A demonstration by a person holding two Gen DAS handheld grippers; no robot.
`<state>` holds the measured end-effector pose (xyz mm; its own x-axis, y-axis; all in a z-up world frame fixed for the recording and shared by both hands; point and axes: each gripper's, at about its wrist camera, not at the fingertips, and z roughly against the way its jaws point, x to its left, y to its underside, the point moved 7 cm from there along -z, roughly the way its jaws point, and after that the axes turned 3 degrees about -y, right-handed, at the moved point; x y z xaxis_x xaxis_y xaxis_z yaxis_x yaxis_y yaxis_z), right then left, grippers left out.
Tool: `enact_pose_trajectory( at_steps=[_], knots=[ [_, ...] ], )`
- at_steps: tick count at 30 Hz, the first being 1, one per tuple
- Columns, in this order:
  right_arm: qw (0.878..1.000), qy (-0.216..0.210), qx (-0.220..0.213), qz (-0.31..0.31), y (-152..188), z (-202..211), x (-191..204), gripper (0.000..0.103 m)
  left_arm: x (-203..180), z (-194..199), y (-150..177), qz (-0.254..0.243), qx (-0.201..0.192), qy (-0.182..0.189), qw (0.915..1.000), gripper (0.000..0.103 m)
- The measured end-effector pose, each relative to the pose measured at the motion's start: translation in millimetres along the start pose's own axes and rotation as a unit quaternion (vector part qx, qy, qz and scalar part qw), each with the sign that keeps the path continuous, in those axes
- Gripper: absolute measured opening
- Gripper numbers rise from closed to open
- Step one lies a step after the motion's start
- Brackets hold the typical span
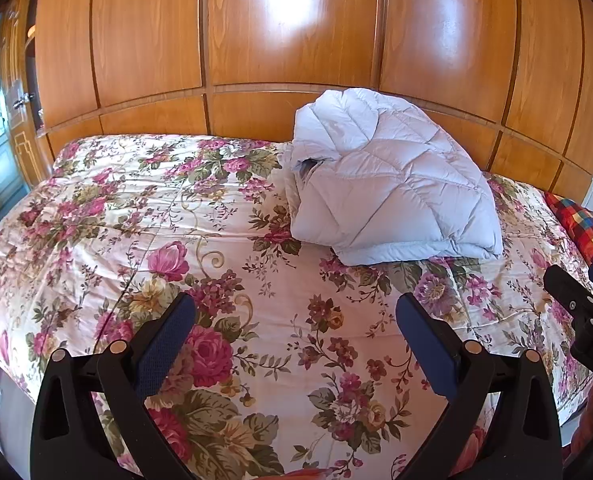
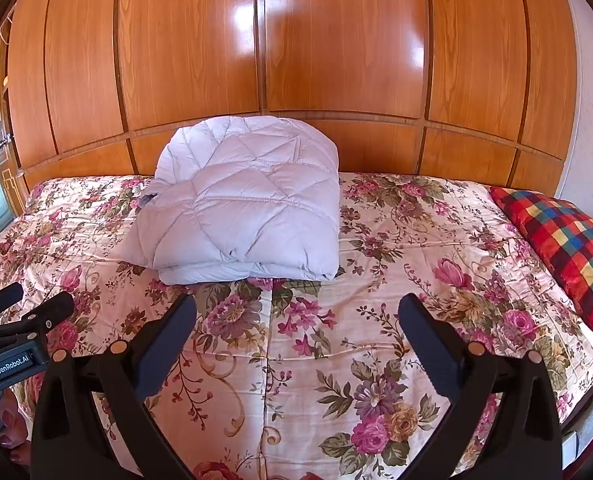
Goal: Fold small clothes
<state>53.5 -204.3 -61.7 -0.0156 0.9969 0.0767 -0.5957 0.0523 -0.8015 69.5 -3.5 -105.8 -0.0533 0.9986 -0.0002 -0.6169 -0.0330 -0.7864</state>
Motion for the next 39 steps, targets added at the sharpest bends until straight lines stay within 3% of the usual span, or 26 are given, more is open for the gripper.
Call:
enact_pose_trajectory(
  at_steps=[28,39],
  knots=[
    [1.0,-0.003,0.008,0.0,2,-2,2,0.101,-2,1,0,-0.011,-0.008,-0.006,0.9999,0.099],
    [1.0,0.0,0.024,-0.012,10,-11,-2,0.101,0,-10,5,0.001,0.014,-0.001,0.9999,0.099]
  ],
)
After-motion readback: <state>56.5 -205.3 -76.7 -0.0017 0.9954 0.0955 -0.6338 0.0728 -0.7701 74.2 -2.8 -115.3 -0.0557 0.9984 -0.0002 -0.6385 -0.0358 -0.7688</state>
